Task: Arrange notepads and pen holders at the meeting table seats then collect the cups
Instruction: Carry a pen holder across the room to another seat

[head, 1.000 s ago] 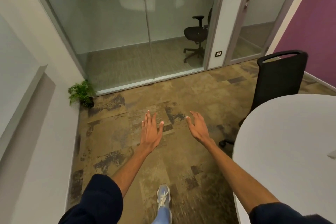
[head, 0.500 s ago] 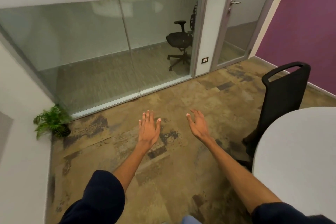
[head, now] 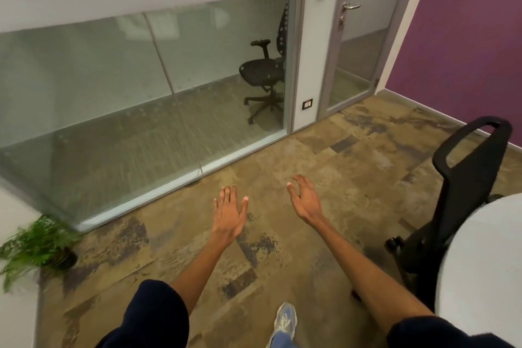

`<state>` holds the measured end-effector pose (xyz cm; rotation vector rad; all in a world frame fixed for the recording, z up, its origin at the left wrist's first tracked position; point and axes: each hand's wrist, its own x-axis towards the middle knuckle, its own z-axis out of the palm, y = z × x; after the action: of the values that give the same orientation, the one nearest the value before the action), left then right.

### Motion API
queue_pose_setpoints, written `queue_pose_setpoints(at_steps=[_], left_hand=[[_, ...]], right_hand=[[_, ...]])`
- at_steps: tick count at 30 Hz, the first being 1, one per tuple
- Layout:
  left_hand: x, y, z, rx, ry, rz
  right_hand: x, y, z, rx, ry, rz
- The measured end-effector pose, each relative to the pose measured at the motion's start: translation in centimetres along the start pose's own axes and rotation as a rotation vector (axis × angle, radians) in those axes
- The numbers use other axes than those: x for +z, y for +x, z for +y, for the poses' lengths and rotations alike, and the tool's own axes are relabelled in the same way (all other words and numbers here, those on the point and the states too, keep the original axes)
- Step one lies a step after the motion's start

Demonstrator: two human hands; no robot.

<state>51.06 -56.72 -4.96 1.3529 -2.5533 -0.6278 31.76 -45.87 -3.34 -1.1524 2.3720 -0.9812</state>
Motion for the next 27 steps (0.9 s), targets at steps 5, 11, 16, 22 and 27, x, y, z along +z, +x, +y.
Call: queue_pose_setpoints(at_steps=[5, 11, 16, 22, 27], left_hand=[[-0.3, 11.2, 2.5, 0.036, 0.004, 0.000], [0.6, 21.2, 6.7, 0.081, 0.037, -0.057], [2.3, 29.8, 10.0, 0.122, 0.044, -0.102], [5.5, 42.3, 14.3, 0.207, 0.043, -0.147], [6.3, 53.4, 19.5, 0.273, 0.028, -0.119]], right_hand=[[-1.3, 10.5, 0.2, 0.004, -0.004, 0.022], [-3.9, 19.3, 1.4, 0.043, 0.003, 0.062], [-5.6, 26.1, 4.0, 0.136, 0.017, 0.113], [-8.4, 37.1, 8.4, 0.246, -0.010, 0.146], [-12.3, 45.9, 10.5, 0.283, -0.021, 0.209]])
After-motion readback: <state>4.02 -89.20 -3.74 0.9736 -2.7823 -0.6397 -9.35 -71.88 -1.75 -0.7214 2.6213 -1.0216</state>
